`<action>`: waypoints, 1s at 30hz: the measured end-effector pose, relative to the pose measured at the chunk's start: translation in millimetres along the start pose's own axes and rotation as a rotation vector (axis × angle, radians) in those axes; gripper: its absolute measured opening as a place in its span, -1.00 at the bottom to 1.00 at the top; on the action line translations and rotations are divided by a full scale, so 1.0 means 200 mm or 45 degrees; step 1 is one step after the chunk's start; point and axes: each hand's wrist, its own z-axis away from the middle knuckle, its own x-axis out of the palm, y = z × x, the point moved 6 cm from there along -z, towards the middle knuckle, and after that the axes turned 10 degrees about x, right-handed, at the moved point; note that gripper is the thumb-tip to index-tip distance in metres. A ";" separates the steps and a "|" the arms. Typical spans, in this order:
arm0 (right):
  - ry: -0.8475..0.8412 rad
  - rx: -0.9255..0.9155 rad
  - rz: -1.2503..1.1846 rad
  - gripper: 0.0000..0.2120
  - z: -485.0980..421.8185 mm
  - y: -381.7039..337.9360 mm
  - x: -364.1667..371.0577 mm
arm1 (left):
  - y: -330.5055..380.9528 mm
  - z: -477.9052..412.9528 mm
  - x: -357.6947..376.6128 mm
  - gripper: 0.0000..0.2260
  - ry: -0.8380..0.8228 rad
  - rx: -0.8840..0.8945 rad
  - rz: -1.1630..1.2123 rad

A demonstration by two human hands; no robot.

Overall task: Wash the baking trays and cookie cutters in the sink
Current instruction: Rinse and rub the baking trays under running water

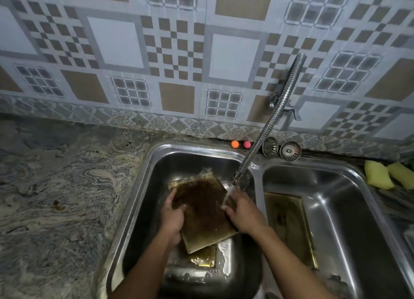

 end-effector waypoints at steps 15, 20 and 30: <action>0.208 -0.245 -0.091 -0.63 0.19 -0.22 0.04 | 0.19 0.12 0.39 -0.57 -0.539 0.086 0.089; 0.069 -0.441 -0.116 -0.50 0.27 -0.26 0.17 | 0.19 0.09 0.33 -0.59 -0.323 0.038 0.144; -0.131 -0.033 -0.121 -0.20 -0.03 0.05 0.20 | 0.08 0.07 0.16 -0.56 -0.137 -0.109 0.102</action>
